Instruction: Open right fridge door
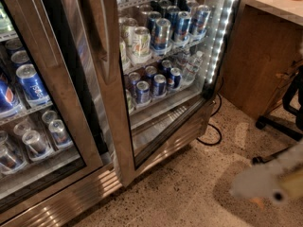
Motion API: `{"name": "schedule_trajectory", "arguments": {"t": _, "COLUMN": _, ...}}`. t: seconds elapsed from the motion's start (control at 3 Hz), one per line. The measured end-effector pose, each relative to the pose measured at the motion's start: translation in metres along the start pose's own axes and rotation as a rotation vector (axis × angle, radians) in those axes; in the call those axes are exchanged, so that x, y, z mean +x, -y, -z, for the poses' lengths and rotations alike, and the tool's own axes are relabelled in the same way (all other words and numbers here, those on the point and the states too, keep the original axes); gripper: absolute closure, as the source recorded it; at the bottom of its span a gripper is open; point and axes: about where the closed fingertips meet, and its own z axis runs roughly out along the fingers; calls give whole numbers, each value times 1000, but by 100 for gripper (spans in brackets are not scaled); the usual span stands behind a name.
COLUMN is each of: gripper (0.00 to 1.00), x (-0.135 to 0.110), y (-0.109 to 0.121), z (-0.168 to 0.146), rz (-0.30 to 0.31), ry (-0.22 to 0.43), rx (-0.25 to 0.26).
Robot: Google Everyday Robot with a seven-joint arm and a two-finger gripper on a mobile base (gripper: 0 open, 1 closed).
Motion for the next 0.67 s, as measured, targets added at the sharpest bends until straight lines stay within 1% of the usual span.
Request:
{"name": "schedule_trajectory", "arguments": {"t": 0.33, "gripper": 0, "x": 0, "y": 0, "z": 0, "rz": 0, "ry": 0, "rx": 0}}
{"name": "schedule_trajectory", "arguments": {"t": 0.67, "gripper": 0, "x": 11, "y": -14, "z": -6, "rz": -30, "ry": 38, "rx": 12}}
